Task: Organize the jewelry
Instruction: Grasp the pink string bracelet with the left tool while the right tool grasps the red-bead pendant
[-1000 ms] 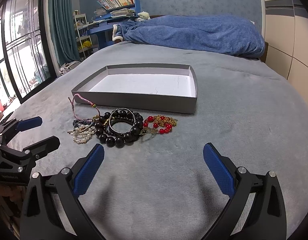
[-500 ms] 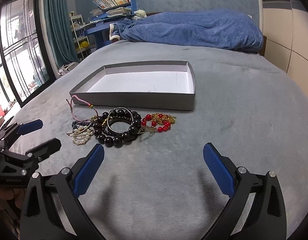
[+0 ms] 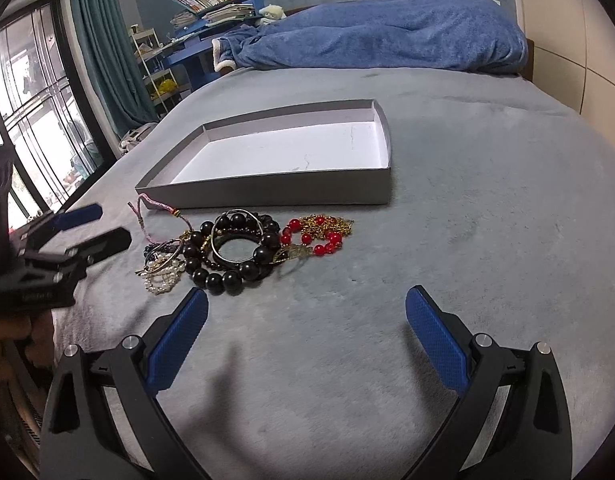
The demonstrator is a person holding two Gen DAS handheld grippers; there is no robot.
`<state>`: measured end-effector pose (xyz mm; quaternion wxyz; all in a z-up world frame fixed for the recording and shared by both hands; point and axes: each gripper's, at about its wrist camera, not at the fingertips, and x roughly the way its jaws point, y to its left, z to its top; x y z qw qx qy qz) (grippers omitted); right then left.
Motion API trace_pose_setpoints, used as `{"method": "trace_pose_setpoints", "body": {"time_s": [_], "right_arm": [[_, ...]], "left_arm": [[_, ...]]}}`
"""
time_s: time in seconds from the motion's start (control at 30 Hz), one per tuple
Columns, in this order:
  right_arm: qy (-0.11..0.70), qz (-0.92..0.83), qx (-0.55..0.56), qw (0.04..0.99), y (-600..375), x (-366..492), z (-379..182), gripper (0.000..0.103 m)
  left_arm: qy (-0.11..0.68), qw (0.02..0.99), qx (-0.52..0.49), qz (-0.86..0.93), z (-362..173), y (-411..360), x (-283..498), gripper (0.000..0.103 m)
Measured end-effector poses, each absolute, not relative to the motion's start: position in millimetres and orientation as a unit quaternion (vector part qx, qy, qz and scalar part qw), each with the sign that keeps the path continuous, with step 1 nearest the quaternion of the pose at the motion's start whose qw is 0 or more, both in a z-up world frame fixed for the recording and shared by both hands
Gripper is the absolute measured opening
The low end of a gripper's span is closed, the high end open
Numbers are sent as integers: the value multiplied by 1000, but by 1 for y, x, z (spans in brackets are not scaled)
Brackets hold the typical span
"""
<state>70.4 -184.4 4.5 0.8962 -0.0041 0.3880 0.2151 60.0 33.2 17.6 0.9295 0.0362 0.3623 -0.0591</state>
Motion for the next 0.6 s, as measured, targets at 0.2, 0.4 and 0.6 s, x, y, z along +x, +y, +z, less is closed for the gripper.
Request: {"method": "trace_pose_setpoints", "body": {"time_s": [0.2, 0.4, 0.6], "right_arm": [[394, 207, -8, 895, -185, 80, 1, 97], [397, 200, -12, 896, -180, 91, -2, 91], [403, 205, -15, 892, -172, 99, -6, 69]], "left_arm": [[374, 923, 32, -86, 12, 37, 84, 94], [392, 912, 26, -118, 1, 34, 93, 44], [363, 925, 28, -111, 10, 41, 82, 5]]}}
